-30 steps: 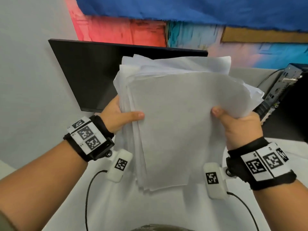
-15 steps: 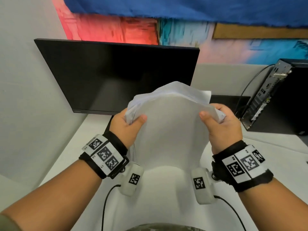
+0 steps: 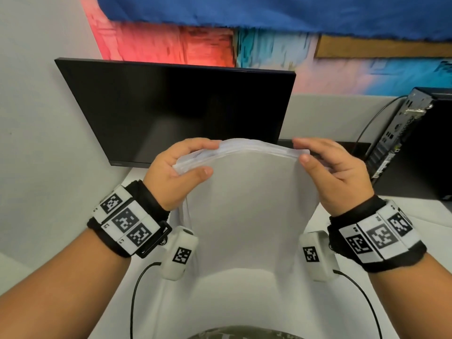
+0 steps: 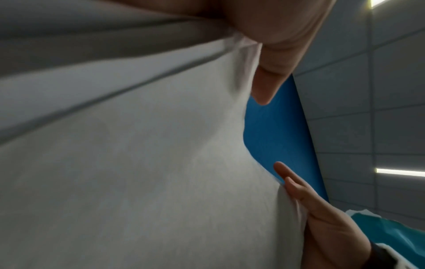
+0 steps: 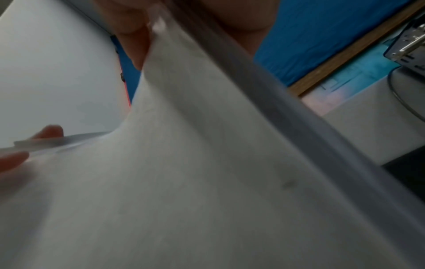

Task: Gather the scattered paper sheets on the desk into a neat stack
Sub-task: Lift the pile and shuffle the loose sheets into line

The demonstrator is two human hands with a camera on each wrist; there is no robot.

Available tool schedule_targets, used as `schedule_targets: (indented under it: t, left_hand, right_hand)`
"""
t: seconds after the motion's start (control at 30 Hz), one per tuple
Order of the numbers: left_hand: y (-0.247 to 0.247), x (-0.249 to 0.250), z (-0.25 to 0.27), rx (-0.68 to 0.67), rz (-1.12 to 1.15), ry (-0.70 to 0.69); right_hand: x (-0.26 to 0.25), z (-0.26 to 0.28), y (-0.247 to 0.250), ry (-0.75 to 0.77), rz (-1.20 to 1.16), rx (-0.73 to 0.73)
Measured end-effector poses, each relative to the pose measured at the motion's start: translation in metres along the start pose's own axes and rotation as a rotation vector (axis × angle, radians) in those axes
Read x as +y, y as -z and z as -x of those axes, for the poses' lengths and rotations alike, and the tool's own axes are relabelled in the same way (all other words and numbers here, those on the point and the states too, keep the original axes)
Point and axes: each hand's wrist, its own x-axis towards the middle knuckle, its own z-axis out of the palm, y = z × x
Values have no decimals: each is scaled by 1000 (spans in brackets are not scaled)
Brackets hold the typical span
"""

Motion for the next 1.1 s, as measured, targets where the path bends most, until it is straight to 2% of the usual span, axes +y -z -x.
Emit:
schedule_targets:
  t: [0.27,0.37,0.47,0.57,0.7,0.77,0.83,0.97,1.1]
  left_hand:
    - [0,-3,1,80,138,-23]
    - [5,-15,4,79,156,0]
    - [-3,-33,12,163,50,155]
    - [-16,-39,23,270,-67,267]
    - [-11,-25,23,318,20,176]
    - [-3,-16,20,290,-1,84]
    - [2,-9,18,260,-93,6]
    - [3,-7,11,213,-82,-53]
    - [3,-11,9,97,-68,-103]
  right_hand:
    - [9,2,5,-58,21,82]
    - [22,11,8,-254,-254,53]
    - [32,24,-8,-495,-458,-25]
    - [22,32,-29,-609,-425,135]
    - [3,37,-29,-530,-502,299]
    - [-1,40,-24,-446,-532,273]
    - [-3,39,-20,-374,-381,225]
    - [-3,31,-13,-198,-178,153]
    - [-6,20,-10,-200,-168,104]
